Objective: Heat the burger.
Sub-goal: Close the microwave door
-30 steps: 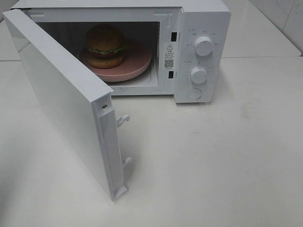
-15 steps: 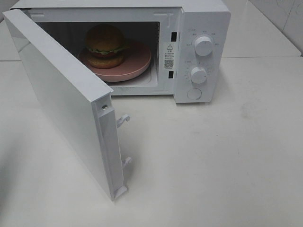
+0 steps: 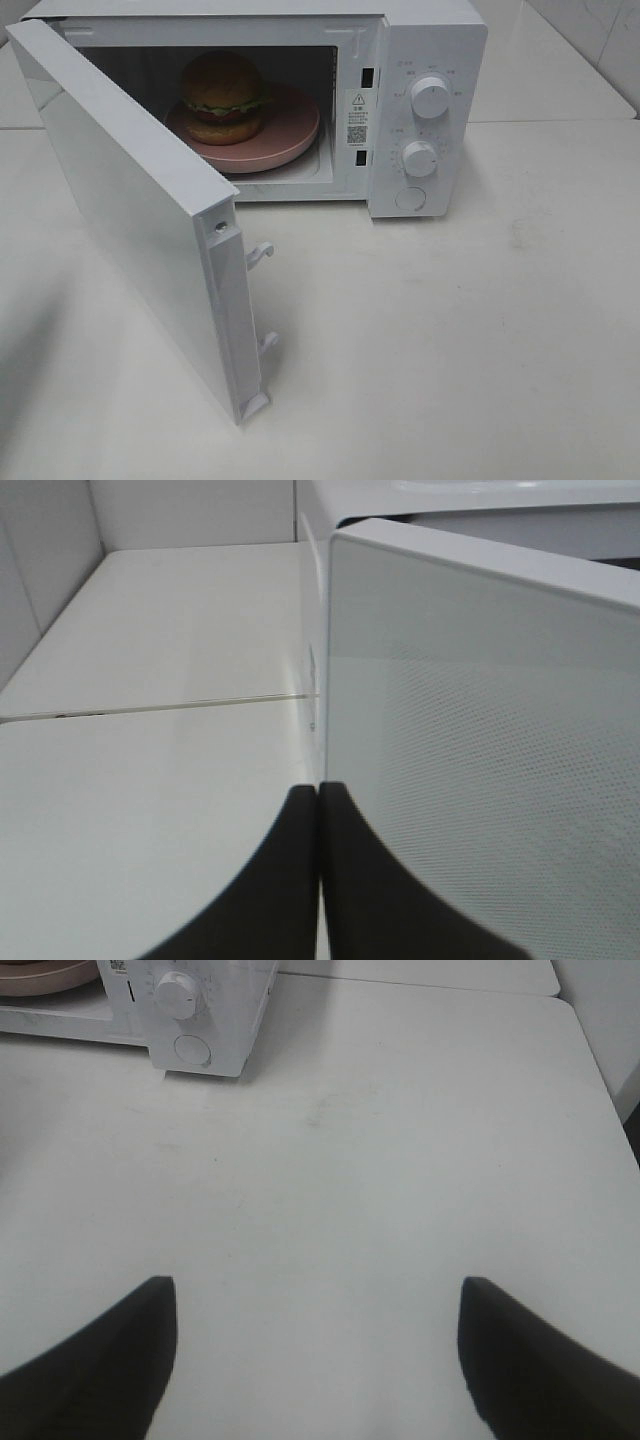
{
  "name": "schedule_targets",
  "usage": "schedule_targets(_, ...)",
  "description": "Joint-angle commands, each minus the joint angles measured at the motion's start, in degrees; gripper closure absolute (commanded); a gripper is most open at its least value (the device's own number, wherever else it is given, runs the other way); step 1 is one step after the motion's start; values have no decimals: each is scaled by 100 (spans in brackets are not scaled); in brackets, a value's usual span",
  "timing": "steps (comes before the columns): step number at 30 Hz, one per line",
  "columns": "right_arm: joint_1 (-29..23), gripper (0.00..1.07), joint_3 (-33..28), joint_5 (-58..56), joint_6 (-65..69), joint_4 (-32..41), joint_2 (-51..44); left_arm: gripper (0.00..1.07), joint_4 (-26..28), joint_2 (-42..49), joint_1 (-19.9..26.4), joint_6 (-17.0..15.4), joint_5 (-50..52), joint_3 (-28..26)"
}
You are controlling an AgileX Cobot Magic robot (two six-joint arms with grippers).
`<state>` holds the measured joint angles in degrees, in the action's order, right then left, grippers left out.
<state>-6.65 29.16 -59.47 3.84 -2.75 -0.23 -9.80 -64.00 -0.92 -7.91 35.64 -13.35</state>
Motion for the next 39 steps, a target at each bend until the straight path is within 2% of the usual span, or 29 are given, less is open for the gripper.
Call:
schedule_targets(1, 46, 32, -11, 17, -40, -6, -149, 107, -304, -458, 17, -470, 619, 17)
schedule_targets(2, 46, 32, -11, 17, -40, -6, -149, 107, -344, -739, 17, -705, 917, 17)
schedule_targets(7, 46, 32, -11, 17, -40, -6, -149, 107, -435, -1197, 17, -802, 1455, 17)
schedule_targets(10, 46, 32, -11, 17, -40, -6, -149, 107, -401, -1495, -172, -773, 1742, 0)
schedule_targets(11, 46, 32, -11, 17, -40, -6, -149, 107, -327, -1684, -378, -636, 1788, -69)
schedule_targets(12, 46, 32, -11, 17, -40, -6, -149, 107, -327, -1684, -378, -636, 1788, -69)
schedule_targets(13, 46, 32, -11, 17, -40, -6, -149, 107, -109, -1885, -625, -453, 1793, -138)
schedule_targets(14, 46, 32, -11, 17, -40, -6, -149, 107, -109, -1885, -625, -453, 1793, -138)
schedule_targets(16, 46, 32, -11, 17, -40, -6, -149, 107, 143, -2097, -945, -292, 1833, -241)
schedule_targets(20, 46, 32, -11, 17, -40, -6, -149, 107, 435, -2257, -1278, -212, 1851, -372)
schedule_targets(22, 46, 32, -11, 17, -40, -6, -149, 107, 802, -2384, -1553, -74, 1851, -487)
schedule_targets(31, 46, 32, -11, 17, -40, -6, -149, 107, 1369, -2647, -2172, 321, 1833, -808)
schedule_targets(33, 46, 32, -11, 17, -40, -6, -149, 107, 1604, -2744, -2378, 521, 1851, -900)
schedule_targets(39, 46, 32, -11, 17, -40, -6, -149, 107, 1908, -2911, -2704, 619, 1828, -1123)
